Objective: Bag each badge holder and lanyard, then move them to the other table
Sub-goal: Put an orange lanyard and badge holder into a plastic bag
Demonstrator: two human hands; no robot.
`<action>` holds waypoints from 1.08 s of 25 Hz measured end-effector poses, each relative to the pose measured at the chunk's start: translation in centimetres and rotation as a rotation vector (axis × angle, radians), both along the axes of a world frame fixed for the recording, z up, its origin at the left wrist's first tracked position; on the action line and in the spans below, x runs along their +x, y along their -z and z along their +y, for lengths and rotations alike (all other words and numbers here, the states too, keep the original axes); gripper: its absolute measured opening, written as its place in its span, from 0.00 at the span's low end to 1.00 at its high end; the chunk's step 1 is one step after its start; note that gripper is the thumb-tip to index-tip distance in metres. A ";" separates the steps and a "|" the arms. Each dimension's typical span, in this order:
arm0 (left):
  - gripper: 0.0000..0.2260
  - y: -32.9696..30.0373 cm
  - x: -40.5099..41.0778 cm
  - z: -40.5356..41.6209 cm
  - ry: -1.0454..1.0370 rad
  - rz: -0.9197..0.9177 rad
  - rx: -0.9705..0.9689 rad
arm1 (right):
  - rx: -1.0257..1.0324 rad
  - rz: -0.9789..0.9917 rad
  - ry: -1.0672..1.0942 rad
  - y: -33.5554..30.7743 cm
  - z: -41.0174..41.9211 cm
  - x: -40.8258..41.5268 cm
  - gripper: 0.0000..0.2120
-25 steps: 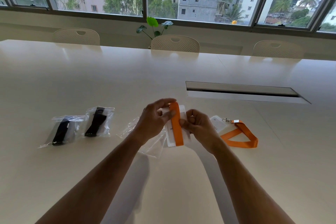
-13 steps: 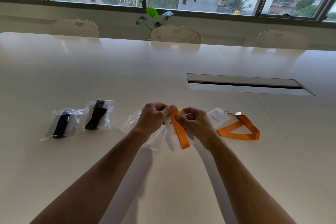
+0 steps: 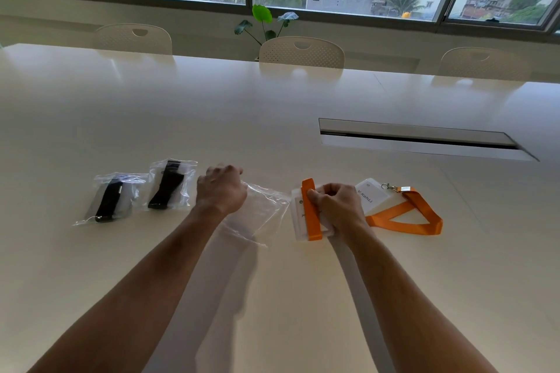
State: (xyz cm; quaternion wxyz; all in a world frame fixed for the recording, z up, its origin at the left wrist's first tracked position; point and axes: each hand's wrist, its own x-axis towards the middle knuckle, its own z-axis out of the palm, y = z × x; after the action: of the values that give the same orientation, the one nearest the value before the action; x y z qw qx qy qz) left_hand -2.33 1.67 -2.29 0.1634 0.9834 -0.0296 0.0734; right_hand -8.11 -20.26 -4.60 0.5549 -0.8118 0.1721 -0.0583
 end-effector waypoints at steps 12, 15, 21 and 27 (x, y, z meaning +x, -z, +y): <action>0.23 0.8 0.9 1.5 0.063 0.195 -0.038 | -0.296 -0.194 0.118 0.4 1.5 -0.2 0.21; 0.22 0.4 0.4 1.5 0.029 0.096 -0.195 | -0.370 -0.215 0.150 0.2 1.6 -0.2 0.18; 0.14 -2.2 -0.2 0.6 0.010 -0.073 -0.438 | -0.269 -0.396 0.103 -1.6 3.5 -0.9 0.07; 0.11 -4.2 -2.4 -1.9 0.143 -0.184 -0.540 | 0.129 -0.390 -0.122 -3.2 5.8 -0.8 0.08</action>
State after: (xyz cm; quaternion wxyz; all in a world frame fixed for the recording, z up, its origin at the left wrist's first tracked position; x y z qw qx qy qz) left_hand -4.70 -0.22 1.90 0.4207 0.8889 -0.0928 0.1556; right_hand -8.95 -14.42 -1.37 0.6309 -0.7570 0.0153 -0.1692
